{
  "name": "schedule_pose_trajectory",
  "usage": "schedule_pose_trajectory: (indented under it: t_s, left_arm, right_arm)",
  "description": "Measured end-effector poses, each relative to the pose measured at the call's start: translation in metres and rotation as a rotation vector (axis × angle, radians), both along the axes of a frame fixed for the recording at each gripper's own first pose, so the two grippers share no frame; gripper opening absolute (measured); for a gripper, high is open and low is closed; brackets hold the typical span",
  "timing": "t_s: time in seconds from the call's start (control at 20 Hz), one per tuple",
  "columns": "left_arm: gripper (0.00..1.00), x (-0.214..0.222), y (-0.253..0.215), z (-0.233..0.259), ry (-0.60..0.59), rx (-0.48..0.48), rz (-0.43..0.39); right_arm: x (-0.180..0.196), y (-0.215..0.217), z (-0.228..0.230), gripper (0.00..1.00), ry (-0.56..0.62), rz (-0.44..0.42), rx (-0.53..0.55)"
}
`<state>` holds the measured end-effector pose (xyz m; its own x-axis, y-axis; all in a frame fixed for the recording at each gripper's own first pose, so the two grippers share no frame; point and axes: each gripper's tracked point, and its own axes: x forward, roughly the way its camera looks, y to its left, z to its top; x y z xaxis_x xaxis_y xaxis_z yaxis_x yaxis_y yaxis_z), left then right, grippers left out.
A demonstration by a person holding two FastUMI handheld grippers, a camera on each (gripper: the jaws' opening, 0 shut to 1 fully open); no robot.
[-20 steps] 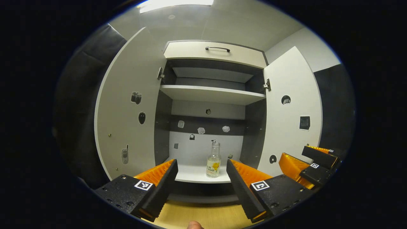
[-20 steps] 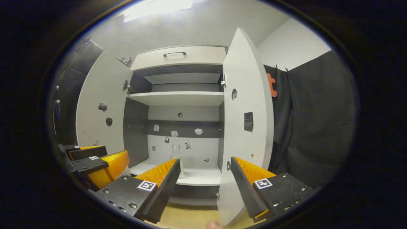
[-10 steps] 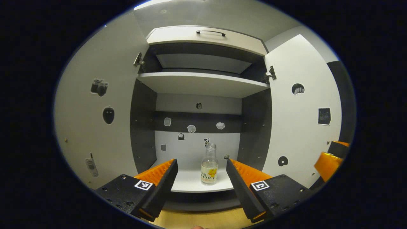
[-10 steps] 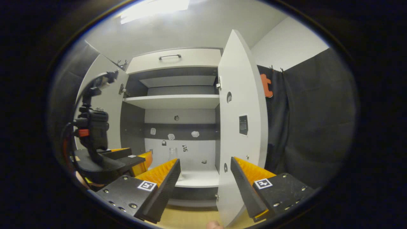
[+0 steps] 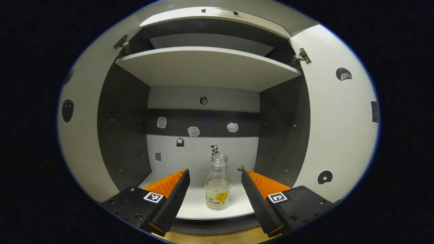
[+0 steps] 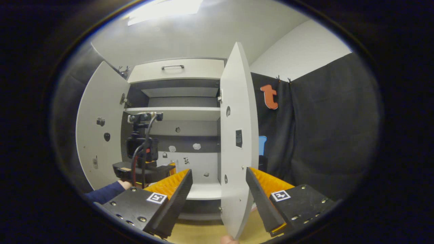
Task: Grasp the bottle in the cabinet with the left hand and place it on the coaster, then close the right door with the right hand and the left door with the left hand.
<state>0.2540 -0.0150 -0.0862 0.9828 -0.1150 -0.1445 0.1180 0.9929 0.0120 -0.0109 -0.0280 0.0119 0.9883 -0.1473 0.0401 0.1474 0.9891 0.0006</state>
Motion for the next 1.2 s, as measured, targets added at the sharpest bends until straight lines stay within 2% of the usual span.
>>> schedule_pose_trajectory:
  t_s: [0.3, 0.35, 0.4, 0.55, 0.6, 0.65, 0.8, 0.95, 1.05, 1.2]
  left_arm:
    - [0.93, 0.047, -0.005, -0.021, 0.031, 0.035, 0.019]
    - [0.95, 0.053, -0.004, -0.024, 0.038, 0.041, 0.023]
    - [0.94, 0.058, -0.005, -0.028, 0.043, 0.043, 0.030]
    - [0.92, 0.068, -0.003, -0.035, 0.059, 0.031, 0.045]
    - [0.91, 0.071, -0.003, -0.040, 0.069, 0.029, 0.049]
    - [0.88, 0.074, -0.001, -0.042, 0.077, 0.029, 0.055]
    - [0.82, 0.078, -0.001, -0.048, 0.091, 0.023, 0.051]
    - [0.59, 0.082, 0.001, -0.047, 0.083, 0.041, 0.053]
    - [0.51, 0.081, 0.000, -0.048, 0.089, 0.056, 0.050]
    - [0.45, 0.073, -0.005, -0.046, 0.092, 0.034, 0.031]
  right_arm:
    - [-0.022, -0.026, 0.005, 0.96, -0.007, -0.087, -0.023]
    - [-0.026, -0.033, 0.005, 0.92, -0.007, -0.106, -0.028]
    - [-0.030, -0.039, 0.005, 0.96, -0.006, -0.124, -0.035]
    - [-0.039, -0.054, 0.004, 0.96, 0.000, -0.165, -0.051]
    - [-0.041, -0.058, 0.004, 0.92, 0.003, -0.174, -0.053]
    - [-0.043, -0.060, 0.004, 0.96, 0.004, -0.179, -0.053]
    - [-0.045, -0.064, 0.003, 0.96, 0.005, -0.182, -0.052]
    - [-0.049, -0.065, 0.000, 0.96, 0.014, -0.179, -0.052]
    - [-0.052, -0.068, 0.001, 0.96, 0.011, -0.184, -0.052]
    - [-0.057, -0.074, 0.001, 0.96, 0.009, -0.195, -0.046]
